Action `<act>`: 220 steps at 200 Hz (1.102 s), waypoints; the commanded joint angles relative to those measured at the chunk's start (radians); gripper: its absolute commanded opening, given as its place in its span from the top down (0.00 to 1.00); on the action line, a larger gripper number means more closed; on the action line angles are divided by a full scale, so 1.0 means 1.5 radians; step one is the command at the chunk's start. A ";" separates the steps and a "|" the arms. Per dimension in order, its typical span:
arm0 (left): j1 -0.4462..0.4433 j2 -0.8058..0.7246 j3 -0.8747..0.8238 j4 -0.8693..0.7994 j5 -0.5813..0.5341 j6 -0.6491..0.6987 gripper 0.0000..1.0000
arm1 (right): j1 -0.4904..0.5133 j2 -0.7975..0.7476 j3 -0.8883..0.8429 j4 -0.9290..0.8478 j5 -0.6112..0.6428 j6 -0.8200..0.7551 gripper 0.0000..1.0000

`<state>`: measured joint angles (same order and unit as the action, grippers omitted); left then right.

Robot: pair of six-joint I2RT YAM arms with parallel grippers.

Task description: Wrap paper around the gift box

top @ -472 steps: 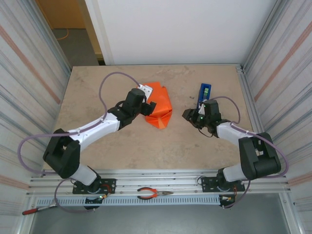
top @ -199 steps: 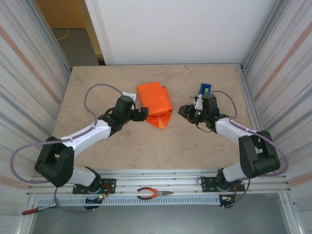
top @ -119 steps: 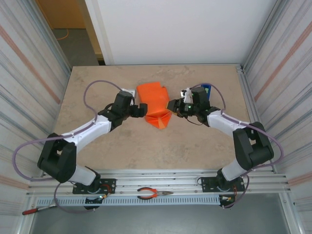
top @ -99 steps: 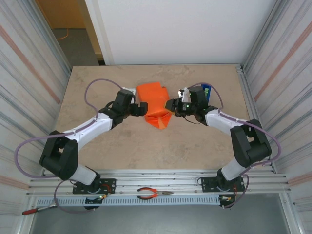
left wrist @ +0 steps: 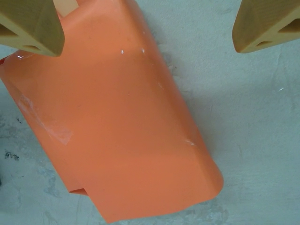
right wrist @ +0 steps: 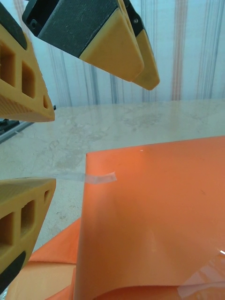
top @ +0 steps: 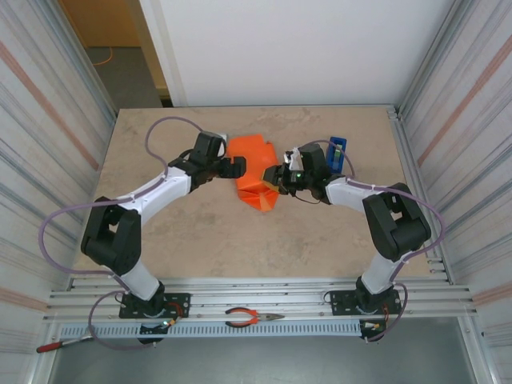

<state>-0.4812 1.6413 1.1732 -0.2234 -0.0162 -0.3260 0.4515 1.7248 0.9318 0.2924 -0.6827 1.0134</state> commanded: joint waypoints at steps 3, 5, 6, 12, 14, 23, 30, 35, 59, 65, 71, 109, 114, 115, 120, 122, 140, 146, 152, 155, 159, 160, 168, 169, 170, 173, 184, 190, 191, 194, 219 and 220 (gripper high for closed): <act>0.003 0.016 0.027 -0.026 0.028 0.017 0.08 | 0.000 0.007 0.009 0.018 -0.006 0.009 0.65; 0.003 0.016 0.028 -0.026 0.029 0.017 0.08 | 0.000 0.007 0.009 0.019 -0.006 0.009 0.65; 0.003 0.017 0.029 -0.027 0.029 0.018 0.07 | 0.000 0.008 0.008 0.019 -0.007 0.009 0.65; 0.003 0.019 0.031 -0.027 0.033 0.019 0.08 | -0.001 0.009 0.008 0.019 -0.008 0.009 0.65; 0.003 0.020 0.032 -0.027 0.033 0.020 0.08 | -0.001 0.009 0.007 0.020 -0.008 0.009 0.65; 0.003 0.022 0.034 -0.026 0.039 0.023 0.08 | -0.003 0.010 0.006 0.020 -0.009 0.009 0.65; 0.003 0.024 0.036 -0.027 0.041 0.025 0.08 | -0.005 0.010 0.004 0.022 -0.009 0.010 0.65; 0.003 0.025 0.036 -0.028 0.042 0.026 0.08 | -0.007 0.009 0.003 0.022 -0.010 0.010 0.65; 0.003 0.024 0.033 -0.027 0.046 0.030 0.08 | -0.021 -0.004 -0.011 0.026 -0.014 0.010 0.65; 0.003 0.023 0.029 -0.026 0.047 0.030 0.08 | -0.026 -0.010 -0.016 0.027 -0.016 0.009 0.65; 0.003 0.021 0.025 -0.022 0.049 0.030 0.08 | -0.031 -0.017 -0.023 0.028 -0.019 0.007 0.65; 0.003 -0.012 -0.027 0.017 0.053 0.005 0.08 | -0.063 -0.070 -0.069 0.014 -0.026 -0.016 0.65; 0.003 -0.018 -0.036 0.024 0.053 0.001 0.09 | -0.067 -0.078 -0.077 0.010 -0.025 -0.019 0.65; 0.003 -0.019 -0.037 0.025 0.053 0.001 0.08 | -0.068 -0.080 -0.078 0.009 -0.024 -0.020 0.65; 0.003 -0.024 -0.046 0.029 0.053 -0.003 0.08 | -0.073 -0.087 -0.085 0.006 -0.024 -0.024 0.65; 0.003 -0.027 -0.049 0.031 0.053 -0.005 0.08 | -0.074 -0.089 -0.089 0.005 -0.023 -0.025 0.65; 0.003 -0.041 -0.073 0.045 0.061 -0.014 0.09 | -0.088 -0.111 -0.112 -0.006 -0.021 -0.035 0.65; 0.003 -0.044 -0.079 0.049 0.063 -0.016 0.09 | -0.093 -0.116 -0.121 -0.008 -0.021 -0.038 0.65; 0.003 -0.046 -0.083 0.051 0.065 -0.016 0.09 | -0.096 -0.121 -0.126 -0.008 -0.022 -0.040 0.65; 0.002 -0.047 -0.085 0.051 0.066 -0.016 0.09 | -0.098 -0.123 -0.131 -0.008 -0.022 -0.042 0.65; 0.002 -0.047 -0.088 0.052 0.068 -0.015 0.09 | -0.100 -0.125 -0.135 -0.008 -0.023 -0.045 0.65; 0.002 -0.047 -0.088 0.052 0.069 -0.015 0.09 | -0.101 -0.125 -0.136 -0.008 -0.023 -0.045 0.65; 0.002 -0.046 -0.090 0.052 0.071 -0.014 0.09 | -0.105 -0.130 -0.145 -0.006 -0.024 -0.048 0.65; 0.002 -0.046 -0.089 0.052 0.071 -0.013 0.09 | -0.105 -0.130 -0.146 -0.006 -0.024 -0.049 0.65; 0.002 -0.046 -0.090 0.052 0.072 -0.013 0.09 | -0.106 -0.131 -0.147 -0.006 -0.024 -0.048 0.65; 0.002 -0.046 -0.090 0.053 0.072 -0.013 0.09 | -0.108 -0.132 -0.148 -0.003 -0.025 -0.050 0.65; 0.002 -0.044 -0.089 0.053 0.077 -0.010 0.09 | -0.110 -0.132 -0.151 0.001 -0.029 -0.053 0.65; 0.001 -0.042 -0.086 0.054 0.078 -0.010 0.09 | -0.111 -0.131 -0.151 0.003 -0.032 -0.054 0.65; 0.001 -0.042 -0.086 0.054 0.078 -0.009 0.09 | -0.111 -0.131 -0.150 0.004 -0.033 -0.054 0.65; 0.001 -0.040 -0.084 0.054 0.079 -0.007 0.09 | -0.111 -0.130 -0.148 0.004 -0.034 -0.055 0.66; -0.001 -0.022 -0.057 0.038 0.081 0.003 0.09 | -0.111 -0.124 -0.131 0.000 -0.048 -0.061 0.66; -0.002 -0.021 -0.056 0.037 0.081 0.003 0.09 | -0.111 -0.124 -0.129 -0.001 -0.049 -0.062 0.66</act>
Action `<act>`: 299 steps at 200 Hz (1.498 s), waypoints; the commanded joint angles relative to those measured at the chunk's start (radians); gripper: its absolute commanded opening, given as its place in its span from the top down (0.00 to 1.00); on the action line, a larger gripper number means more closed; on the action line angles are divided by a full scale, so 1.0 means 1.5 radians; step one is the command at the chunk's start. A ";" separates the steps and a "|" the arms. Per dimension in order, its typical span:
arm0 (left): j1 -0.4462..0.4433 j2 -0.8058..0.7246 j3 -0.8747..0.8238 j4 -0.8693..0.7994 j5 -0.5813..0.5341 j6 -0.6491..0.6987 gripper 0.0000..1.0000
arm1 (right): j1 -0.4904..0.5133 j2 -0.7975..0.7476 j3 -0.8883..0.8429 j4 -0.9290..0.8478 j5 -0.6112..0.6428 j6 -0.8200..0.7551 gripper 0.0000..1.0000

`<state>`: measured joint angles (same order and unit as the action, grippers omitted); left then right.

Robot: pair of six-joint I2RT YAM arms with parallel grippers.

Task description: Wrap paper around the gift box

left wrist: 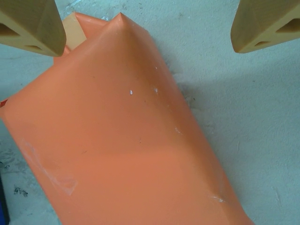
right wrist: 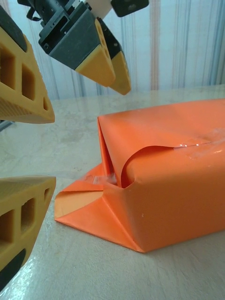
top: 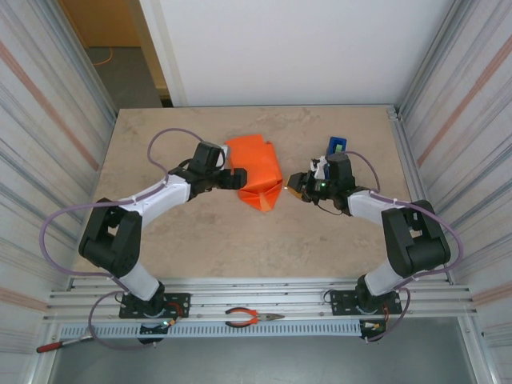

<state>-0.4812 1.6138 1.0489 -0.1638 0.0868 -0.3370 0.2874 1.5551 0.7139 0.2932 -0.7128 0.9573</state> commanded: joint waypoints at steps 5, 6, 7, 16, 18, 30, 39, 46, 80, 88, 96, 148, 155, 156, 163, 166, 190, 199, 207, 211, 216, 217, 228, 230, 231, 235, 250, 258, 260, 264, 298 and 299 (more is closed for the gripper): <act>-0.003 0.001 0.033 -0.005 0.011 0.014 0.09 | -0.001 -0.007 0.022 -0.004 -0.034 -0.026 0.66; -0.003 0.002 0.034 -0.006 0.012 0.014 0.09 | -0.001 -0.006 0.024 -0.005 -0.034 -0.027 0.66; -0.003 0.003 0.036 -0.006 0.011 0.014 0.09 | -0.001 -0.006 0.025 -0.005 -0.034 -0.027 0.67; -0.005 0.010 0.048 -0.013 0.009 0.019 0.09 | 0.001 -0.001 0.035 -0.013 -0.041 -0.031 0.67; -0.005 0.012 0.050 -0.015 0.008 0.020 0.09 | 0.002 0.000 0.038 -0.015 -0.043 -0.032 0.67; -0.007 0.020 0.064 -0.019 0.008 0.024 0.09 | 0.006 0.006 0.051 -0.023 -0.049 -0.038 0.67; -0.008 0.026 0.071 -0.022 0.005 0.027 0.09 | 0.011 0.011 0.061 -0.027 -0.052 -0.040 0.67; -0.009 0.029 0.078 -0.024 0.005 0.029 0.09 | 0.016 0.015 0.067 -0.030 -0.052 -0.042 0.67; -0.014 0.051 0.105 -0.033 0.003 0.038 0.09 | 0.040 0.036 0.089 -0.033 -0.051 -0.041 0.67; -0.016 0.055 0.109 -0.035 0.002 0.039 0.09 | 0.042 0.040 0.091 -0.030 -0.049 -0.039 0.68; -0.016 0.059 0.115 -0.037 0.002 0.040 0.09 | 0.044 0.044 0.094 -0.028 -0.049 -0.036 0.68; -0.019 0.050 0.099 -0.030 -0.001 0.027 0.09 | 0.041 0.053 0.091 -0.026 -0.039 -0.034 0.69; -0.019 0.045 0.089 -0.024 0.000 0.024 0.11 | 0.040 0.053 0.088 -0.025 -0.038 -0.034 0.69; -0.019 0.045 0.087 -0.023 0.000 0.024 0.11 | 0.040 0.053 0.087 -0.025 -0.038 -0.034 0.69; -0.019 0.041 0.079 -0.016 0.001 0.020 0.12 | 0.038 0.054 0.086 -0.024 -0.039 -0.034 0.69; -0.019 0.039 0.074 -0.014 0.001 0.018 0.12 | 0.038 0.054 0.086 -0.023 -0.038 -0.034 0.69; -0.020 0.022 0.041 0.008 0.002 -0.005 0.17 | 0.036 0.055 0.081 -0.020 -0.033 -0.032 0.70; -0.019 0.015 0.028 0.019 0.010 -0.014 0.18 | 0.035 0.054 0.078 -0.020 -0.031 -0.031 0.71; -0.021 0.010 0.017 0.027 0.013 -0.023 0.19 | 0.034 0.053 0.074 -0.018 -0.030 -0.032 0.71; -0.022 0.007 0.013 0.031 0.013 -0.026 0.19 | 0.034 0.053 0.072 -0.018 -0.030 -0.031 0.71; -0.024 0.004 0.006 0.034 0.013 -0.030 0.20 | 0.033 0.052 0.070 -0.017 -0.029 -0.031 0.71; -0.024 0.003 0.005 0.035 0.013 -0.031 0.20 | 0.033 0.052 0.070 -0.017 -0.030 -0.031 0.71; -0.028 -0.006 -0.010 0.042 0.007 -0.037 0.20 | 0.031 0.050 0.065 -0.015 -0.029 -0.031 0.71; -0.030 -0.007 -0.013 0.044 0.006 -0.039 0.21 | 0.030 0.050 0.063 -0.015 -0.029 -0.030 0.71; -0.030 -0.008 -0.014 0.044 0.006 -0.039 0.21 | 0.029 0.050 0.063 -0.014 -0.029 -0.030 0.71; -0.032 -0.012 -0.019 0.046 0.003 -0.043 0.21 | 0.029 0.049 0.061 -0.013 -0.029 -0.030 0.71; -0.034 -0.022 -0.035 0.059 0.001 -0.055 0.21 | 0.029 0.049 0.056 -0.011 -0.030 -0.030 0.71; -0.034 -0.023 -0.038 0.062 0.004 -0.060 0.21 | 0.029 0.048 0.055 -0.009 -0.030 -0.029 0.71; -0.034 -0.024 -0.038 0.062 0.005 -0.060 0.21 | 0.028 0.049 0.055 -0.008 -0.031 -0.029 0.71; -0.034 -0.024 -0.036 0.061 0.006 -0.061 0.21 | 0.029 0.049 0.055 -0.007 -0.031 -0.028 0.71; -0.033 -0.019 -0.009 0.043 0.025 -0.062 0.21 | 0.032 0.046 0.053 -0.002 -0.039 -0.029 0.71; -0.033 -0.019 -0.009 0.042 0.026 -0.062 0.21 | 0.032 0.046 0.053 -0.002 -0.038 -0.030 0.71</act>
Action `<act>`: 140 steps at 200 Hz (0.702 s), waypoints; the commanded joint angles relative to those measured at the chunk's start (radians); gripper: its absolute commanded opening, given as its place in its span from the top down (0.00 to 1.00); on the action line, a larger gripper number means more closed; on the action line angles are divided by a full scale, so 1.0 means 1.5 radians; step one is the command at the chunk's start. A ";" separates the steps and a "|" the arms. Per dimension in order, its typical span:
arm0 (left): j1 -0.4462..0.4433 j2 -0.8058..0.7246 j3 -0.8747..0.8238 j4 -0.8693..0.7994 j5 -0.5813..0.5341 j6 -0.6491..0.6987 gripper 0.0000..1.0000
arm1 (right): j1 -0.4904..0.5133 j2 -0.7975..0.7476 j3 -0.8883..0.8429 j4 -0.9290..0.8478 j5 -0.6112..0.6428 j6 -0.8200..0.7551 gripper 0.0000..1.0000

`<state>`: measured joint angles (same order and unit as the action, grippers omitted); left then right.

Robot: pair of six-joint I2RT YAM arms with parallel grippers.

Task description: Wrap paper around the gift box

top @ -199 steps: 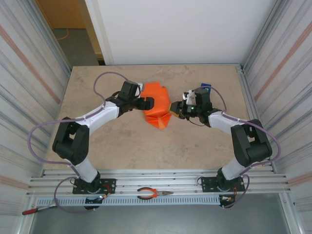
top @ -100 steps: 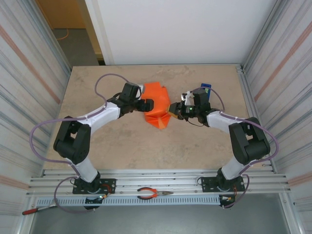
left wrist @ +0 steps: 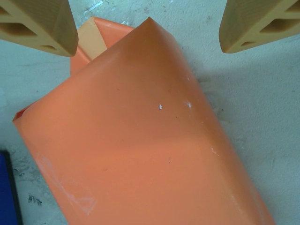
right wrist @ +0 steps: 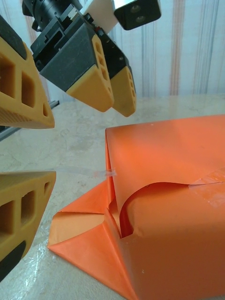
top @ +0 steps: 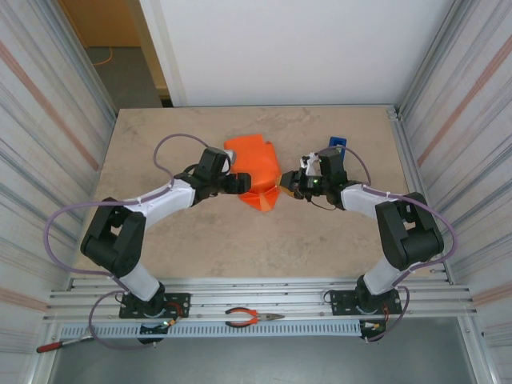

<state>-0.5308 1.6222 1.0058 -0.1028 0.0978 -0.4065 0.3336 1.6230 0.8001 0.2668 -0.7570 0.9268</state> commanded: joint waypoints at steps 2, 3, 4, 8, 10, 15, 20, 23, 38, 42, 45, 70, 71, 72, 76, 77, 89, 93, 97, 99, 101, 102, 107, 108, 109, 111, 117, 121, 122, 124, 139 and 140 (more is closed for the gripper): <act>0.000 -0.026 0.021 0.001 0.020 -0.015 0.21 | 0.002 0.000 -0.005 0.016 -0.010 -0.010 0.71; 0.000 -0.026 0.021 0.001 0.020 -0.016 0.20 | 0.002 0.000 -0.005 0.016 -0.010 -0.010 0.71; 0.000 -0.027 0.022 0.001 0.020 -0.016 0.21 | 0.002 0.000 -0.005 0.016 -0.010 -0.010 0.71; 0.001 -0.028 0.025 0.001 0.023 -0.016 0.20 | 0.002 -0.002 -0.005 0.018 -0.012 -0.011 0.71; 0.000 -0.029 0.026 0.000 0.026 -0.016 0.20 | 0.002 -0.003 -0.006 0.019 -0.013 -0.012 0.71; 0.002 -0.031 0.029 -0.001 0.033 -0.017 0.20 | 0.001 -0.005 -0.006 0.019 -0.016 -0.013 0.71; 0.005 -0.032 0.033 -0.002 0.045 -0.019 0.20 | 0.001 -0.007 -0.004 0.019 -0.017 -0.016 0.71; 0.007 -0.034 0.035 -0.002 0.056 -0.021 0.21 | 0.002 -0.007 -0.005 0.019 -0.019 -0.018 0.71; 0.025 -0.036 0.042 0.014 0.128 -0.034 0.24 | 0.001 -0.010 -0.002 0.024 -0.034 -0.026 0.71; 0.030 -0.036 0.045 0.018 0.148 -0.039 0.25 | 0.002 -0.013 -0.002 0.027 -0.038 -0.027 0.71; 0.035 -0.036 0.045 0.023 0.167 -0.045 0.26 | 0.002 -0.013 -0.002 0.029 -0.041 -0.028 0.71; 0.071 -0.035 0.050 0.070 0.290 -0.094 0.34 | 0.003 -0.027 0.002 0.041 -0.063 -0.040 0.69; 0.072 -0.035 0.051 0.071 0.293 -0.095 0.34 | 0.003 -0.028 0.002 0.040 -0.064 -0.041 0.69; 0.073 -0.035 0.051 0.072 0.297 -0.096 0.34 | 0.004 -0.028 0.003 0.041 -0.064 -0.041 0.69; 0.075 -0.035 0.052 0.076 0.307 -0.100 0.35 | 0.004 -0.030 0.004 0.041 -0.067 -0.043 0.69; 0.076 -0.035 0.052 0.076 0.309 -0.101 0.35 | 0.004 -0.030 0.004 0.042 -0.067 -0.042 0.69; 0.083 -0.032 0.059 0.085 0.342 -0.111 0.35 | 0.005 -0.035 0.005 0.053 -0.080 -0.044 0.67; 0.084 -0.029 0.063 0.087 0.354 -0.115 0.35 | 0.006 -0.037 0.006 0.057 -0.084 -0.043 0.67; 0.085 -0.026 0.068 0.088 0.366 -0.120 0.35 | 0.007 -0.038 0.007 0.059 -0.087 -0.045 0.67; 0.085 -0.025 0.070 0.088 0.371 -0.122 0.35 | 0.008 -0.038 0.008 0.060 -0.089 -0.045 0.67; 0.085 -0.023 0.071 0.088 0.376 -0.124 0.35 | 0.009 -0.038 0.008 0.061 -0.090 -0.046 0.67; 0.085 -0.022 0.072 0.089 0.379 -0.126 0.35 | 0.010 -0.038 0.009 0.061 -0.091 -0.046 0.67; 0.085 -0.017 0.076 0.094 0.393 -0.130 0.35 | 0.011 -0.040 0.011 0.065 -0.096 -0.046 0.67; 0.086 -0.016 0.077 0.095 0.395 -0.131 0.35 | 0.012 -0.040 0.011 0.065 -0.097 -0.046 0.67; 0.086 -0.015 0.078 0.097 0.398 -0.132 0.35 | 0.012 -0.040 0.011 0.066 -0.097 -0.046 0.67; 0.086 -0.013 0.079 0.099 0.403 -0.135 0.35 | 0.013 -0.040 0.012 0.069 -0.100 -0.046 0.66; 0.086 -0.007 0.083 0.104 0.415 -0.143 0.36 | 0.016 -0.040 0.014 0.075 -0.105 -0.046 0.66; 0.085 -0.003 0.085 0.108 0.423 -0.147 0.36 | 0.018 -0.041 0.015 0.077 -0.108 -0.047 0.66; 0.085 -0.002 0.085 0.109 0.425 -0.148 0.36 | 0.018 -0.041 0.015 0.078 -0.108 -0.047 0.66; 0.086 0.000 0.086 0.110 0.428 -0.151 0.36 | 0.020 -0.041 0.016 0.079 -0.109 -0.047 0.66; 0.085 0.012 0.090 0.127 0.447 -0.167 0.37 | 0.026 -0.041 0.022 0.087 -0.116 -0.047 0.66; 0.085 0.013 0.090 0.129 0.448 -0.169 0.37 | 0.027 -0.041 0.023 0.088 -0.117 -0.047 0.66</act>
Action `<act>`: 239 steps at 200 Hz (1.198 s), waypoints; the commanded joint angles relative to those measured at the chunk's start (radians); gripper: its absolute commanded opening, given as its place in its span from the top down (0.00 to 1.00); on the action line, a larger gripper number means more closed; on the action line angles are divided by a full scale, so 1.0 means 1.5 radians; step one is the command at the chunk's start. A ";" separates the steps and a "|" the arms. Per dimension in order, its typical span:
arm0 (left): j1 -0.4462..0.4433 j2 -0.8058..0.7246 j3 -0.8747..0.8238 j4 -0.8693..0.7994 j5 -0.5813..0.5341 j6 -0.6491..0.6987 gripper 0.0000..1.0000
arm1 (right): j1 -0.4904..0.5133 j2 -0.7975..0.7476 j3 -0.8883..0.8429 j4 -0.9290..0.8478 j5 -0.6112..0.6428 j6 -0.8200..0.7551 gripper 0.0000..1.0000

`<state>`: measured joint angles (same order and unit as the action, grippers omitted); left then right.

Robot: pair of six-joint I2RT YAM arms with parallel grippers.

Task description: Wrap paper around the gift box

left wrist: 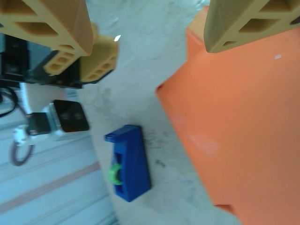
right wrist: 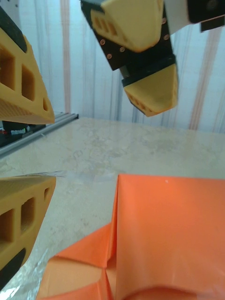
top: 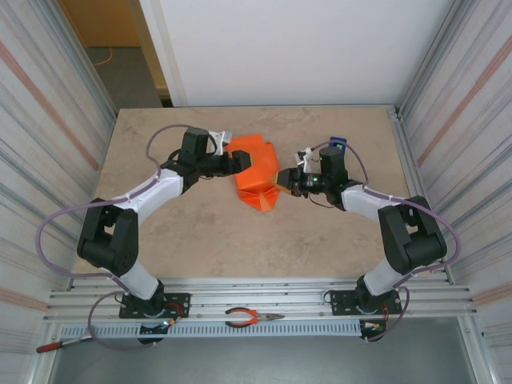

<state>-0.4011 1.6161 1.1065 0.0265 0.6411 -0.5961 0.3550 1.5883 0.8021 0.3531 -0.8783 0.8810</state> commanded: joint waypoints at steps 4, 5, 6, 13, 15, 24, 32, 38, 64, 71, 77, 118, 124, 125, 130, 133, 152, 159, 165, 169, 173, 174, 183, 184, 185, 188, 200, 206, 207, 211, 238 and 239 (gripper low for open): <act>-0.001 0.020 0.021 0.050 0.090 -0.049 0.37 | 0.015 -0.016 0.023 0.032 -0.038 -0.016 0.66; -0.001 0.020 0.021 0.052 0.090 -0.050 0.37 | 0.015 -0.016 0.023 0.032 -0.038 -0.017 0.66; -0.001 0.020 0.021 0.055 0.092 -0.051 0.37 | 0.015 -0.016 0.023 0.033 -0.038 -0.017 0.66; -0.002 0.024 0.021 0.062 0.097 -0.059 0.38 | 0.020 -0.016 0.025 0.036 -0.040 -0.016 0.66; -0.002 0.025 0.021 0.064 0.099 -0.061 0.38 | 0.020 -0.016 0.026 0.037 -0.041 -0.017 0.66; -0.002 0.031 0.020 0.072 0.106 -0.070 0.38 | 0.024 -0.015 0.028 0.042 -0.042 -0.017 0.66; -0.002 0.036 0.020 0.080 0.113 -0.078 0.39 | 0.026 -0.014 0.031 0.045 -0.043 -0.015 0.66; -0.003 0.040 0.017 0.087 0.118 -0.083 0.40 | 0.027 -0.014 0.034 0.045 -0.044 -0.016 0.66; -0.012 0.054 0.013 0.092 0.133 -0.090 0.43 | 0.029 -0.010 0.040 0.048 -0.043 -0.013 0.66; -0.017 0.058 0.013 0.094 0.134 -0.090 0.44 | 0.030 -0.009 0.041 0.050 -0.043 -0.012 0.66; -0.021 0.061 0.013 0.094 0.135 -0.090 0.45 | 0.029 -0.008 0.042 0.053 -0.044 -0.010 0.66; -0.030 0.077 0.008 0.116 0.145 -0.106 0.55 | 0.028 -0.006 0.044 0.052 -0.041 -0.007 0.66; -0.030 0.078 0.008 0.115 0.146 -0.107 0.55 | 0.028 -0.006 0.043 0.053 -0.041 -0.007 0.66; -0.030 0.078 0.008 0.115 0.146 -0.107 0.55 | 0.028 -0.006 0.043 0.053 -0.041 -0.007 0.66; -0.030 0.079 0.008 0.114 0.146 -0.107 0.55 | 0.029 -0.006 0.043 0.053 -0.041 -0.007 0.66; -0.029 0.080 0.008 0.114 0.146 -0.107 0.55 | 0.029 -0.006 0.044 0.054 -0.041 -0.007 0.66; -0.031 0.082 0.006 0.115 0.146 -0.106 0.56 | 0.028 -0.006 0.042 0.053 -0.039 -0.007 0.66; -0.031 0.082 0.006 0.114 0.146 -0.105 0.56 | 0.028 -0.006 0.042 0.053 -0.039 -0.006 0.66; -0.031 0.082 0.005 0.115 0.146 -0.106 0.57 | 0.029 -0.005 0.042 0.053 -0.038 -0.006 0.67; -0.031 0.082 0.005 0.115 0.146 -0.106 0.58 | 0.028 -0.005 0.043 0.053 -0.038 -0.006 0.66; -0.031 0.083 0.005 0.116 0.147 -0.106 0.59 | 0.028 -0.004 0.042 0.053 -0.038 -0.006 0.66; -0.031 0.083 0.005 0.116 0.147 -0.107 0.60 | 0.028 -0.004 0.042 0.054 -0.037 -0.006 0.66; -0.032 0.084 0.004 0.117 0.149 -0.107 0.64 | 0.028 -0.004 0.040 0.052 -0.037 -0.006 0.66; -0.032 0.084 0.004 0.118 0.149 -0.107 0.64 | 0.028 -0.003 0.040 0.052 -0.037 -0.006 0.66; -0.032 0.084 0.004 0.118 0.149 -0.107 0.64 | 0.028 -0.003 0.040 0.053 -0.037 -0.006 0.66; -0.032 0.084 0.004 0.118 0.149 -0.107 0.65 | 0.027 -0.002 0.042 0.052 -0.037 -0.006 0.67; -0.032 0.084 0.002 0.120 0.150 -0.108 0.68 | 0.025 -0.002 0.040 0.053 -0.036 -0.004 0.67; -0.033 0.084 0.001 0.120 0.150 -0.108 0.68 | 0.025 -0.001 0.040 0.053 -0.036 -0.004 0.67; -0.033 0.084 0.000 0.120 0.150 -0.108 0.68 | 0.026 -0.001 0.040 0.053 -0.036 -0.004 0.67; -0.033 0.084 0.000 0.120 0.150 -0.108 0.68 | 0.025 -0.001 0.040 0.054 -0.036 -0.003 0.67; -0.034 0.085 -0.004 0.122 0.150 -0.108 0.70 | 0.023 0.000 0.040 0.054 -0.034 -0.001 0.67; -0.034 0.085 -0.005 0.122 0.150 -0.108 0.70 | 0.023 0.000 0.039 0.055 -0.034 -0.001 0.67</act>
<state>-0.4473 1.7386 1.1145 0.1848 0.8394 -0.7574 0.3927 1.5887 0.8391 0.4183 -0.9203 0.8814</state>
